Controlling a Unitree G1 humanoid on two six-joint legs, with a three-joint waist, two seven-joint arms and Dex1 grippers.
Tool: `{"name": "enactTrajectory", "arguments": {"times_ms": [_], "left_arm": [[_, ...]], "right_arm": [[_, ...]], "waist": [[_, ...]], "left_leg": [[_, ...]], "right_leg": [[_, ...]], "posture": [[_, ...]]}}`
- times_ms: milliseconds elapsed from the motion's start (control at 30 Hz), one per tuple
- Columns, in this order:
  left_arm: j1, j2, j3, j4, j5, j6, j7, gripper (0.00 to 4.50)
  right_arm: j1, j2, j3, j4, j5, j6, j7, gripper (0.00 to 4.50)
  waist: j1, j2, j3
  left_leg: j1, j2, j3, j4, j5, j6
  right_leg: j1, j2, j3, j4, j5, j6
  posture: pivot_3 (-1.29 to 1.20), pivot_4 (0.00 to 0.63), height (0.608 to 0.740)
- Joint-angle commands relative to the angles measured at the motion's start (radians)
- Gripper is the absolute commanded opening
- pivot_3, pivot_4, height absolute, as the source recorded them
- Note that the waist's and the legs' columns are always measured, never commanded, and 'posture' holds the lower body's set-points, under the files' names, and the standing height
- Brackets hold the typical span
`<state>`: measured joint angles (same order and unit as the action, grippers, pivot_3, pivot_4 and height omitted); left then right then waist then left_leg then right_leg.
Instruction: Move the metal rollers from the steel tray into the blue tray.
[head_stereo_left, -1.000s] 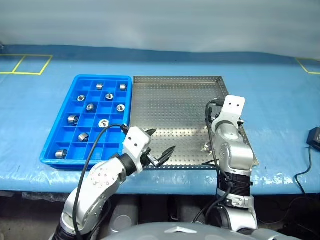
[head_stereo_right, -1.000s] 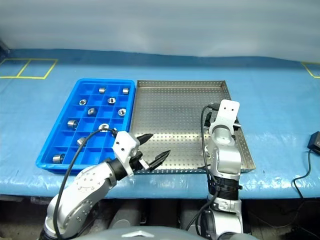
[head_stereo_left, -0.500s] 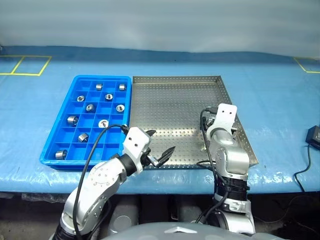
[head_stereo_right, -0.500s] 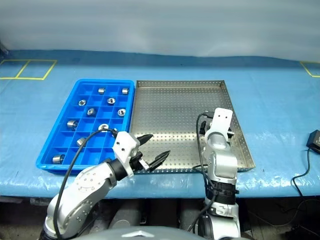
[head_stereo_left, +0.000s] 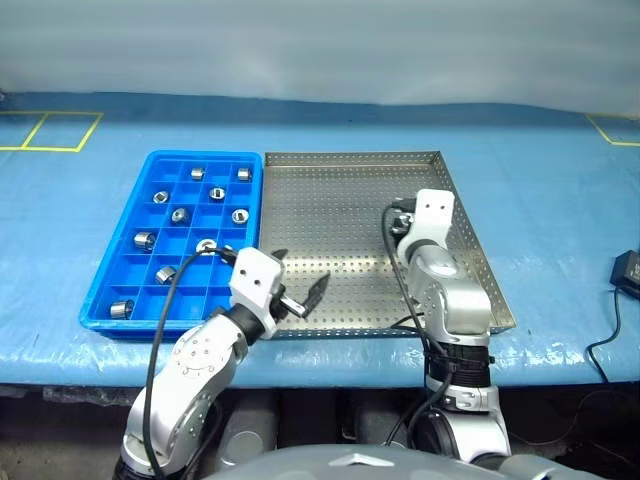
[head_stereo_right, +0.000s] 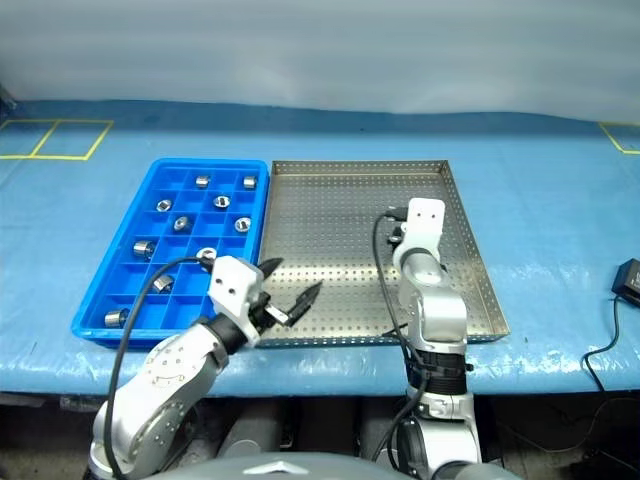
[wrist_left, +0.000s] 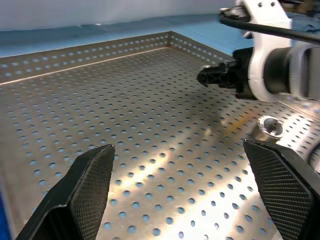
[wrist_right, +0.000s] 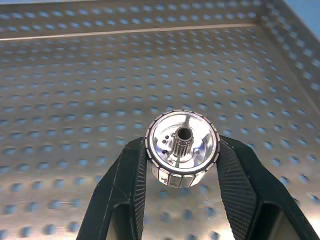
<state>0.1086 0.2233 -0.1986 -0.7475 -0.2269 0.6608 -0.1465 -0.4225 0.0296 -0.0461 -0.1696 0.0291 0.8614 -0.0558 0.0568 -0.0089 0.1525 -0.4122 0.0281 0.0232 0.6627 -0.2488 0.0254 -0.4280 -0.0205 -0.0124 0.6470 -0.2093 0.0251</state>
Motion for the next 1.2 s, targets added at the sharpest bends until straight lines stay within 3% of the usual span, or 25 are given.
{"name": "enactTrajectory", "arguments": {"times_ms": [33, 433, 667, 933, 1200], "left_arm": [[0.022, -0.009, 0.061, -0.035, 0.065, -0.071, 0.063, 4.50], [0.218, -0.036, 0.162, -0.147, 0.087, -0.113, 0.086, 4.50], [0.236, -0.028, 0.107, -0.135, 0.099, -0.114, 0.062, 4.50], [0.210, -0.034, 0.075, -0.110, 0.091, -0.111, 0.043, 4.50], [0.176, -0.017, 0.067, -0.080, 0.081, -0.104, 0.008, 4.50]], "right_arm": [[-0.057, -0.009, 0.122, -0.060, 0.032, 0.013, 0.103, 1.68], [-0.122, 0.059, 0.384, -0.036, 0.098, 0.031, 0.284, 1.68], [-0.074, 0.059, 0.436, -0.046, 0.105, 0.047, 0.305, 1.68], [-0.020, 0.018, 0.439, -0.042, 0.099, 0.064, 0.315, 1.68], [0.016, 0.013, 0.414, -0.102, 0.116, 0.099, 0.316, 4.30]], "waist": [[0.009, 0.000, 0.000], [0.104, -0.001, 0.000], [0.152, -0.001, 0.000], [0.165, -0.001, 0.000], [0.162, -0.001, 0.000]], "left_leg": [[0.000, 0.000, 0.000, 0.000, 0.000, 0.000], [-0.002, -0.001, -0.001, -0.001, 0.000, 0.000], [-0.002, 0.000, -0.002, 0.000, 0.000, 0.000], [-0.002, 0.000, -0.002, -0.001, 0.000, 0.000], [-0.002, 0.000, -0.001, 0.000, 0.000, 0.000]], "right_leg": [[0.000, 0.000, 0.000, 0.000, 0.000, 0.000], [0.000, -0.004, -0.003, -0.003, -0.001, 0.001], [0.000, -0.003, -0.004, -0.003, -0.003, -0.002], [-0.001, -0.003, -0.004, -0.002, -0.003, -0.002], [0.000, -0.003, -0.004, -0.003, -0.004, -0.003]], "posture": [[0.35, 0.150, 0.740], [0.46, 0.150, 0.740], [0.47, 0.150, 0.740], [0.43, 0.150, 0.740], [0.38, 0.150, 0.740]]}}
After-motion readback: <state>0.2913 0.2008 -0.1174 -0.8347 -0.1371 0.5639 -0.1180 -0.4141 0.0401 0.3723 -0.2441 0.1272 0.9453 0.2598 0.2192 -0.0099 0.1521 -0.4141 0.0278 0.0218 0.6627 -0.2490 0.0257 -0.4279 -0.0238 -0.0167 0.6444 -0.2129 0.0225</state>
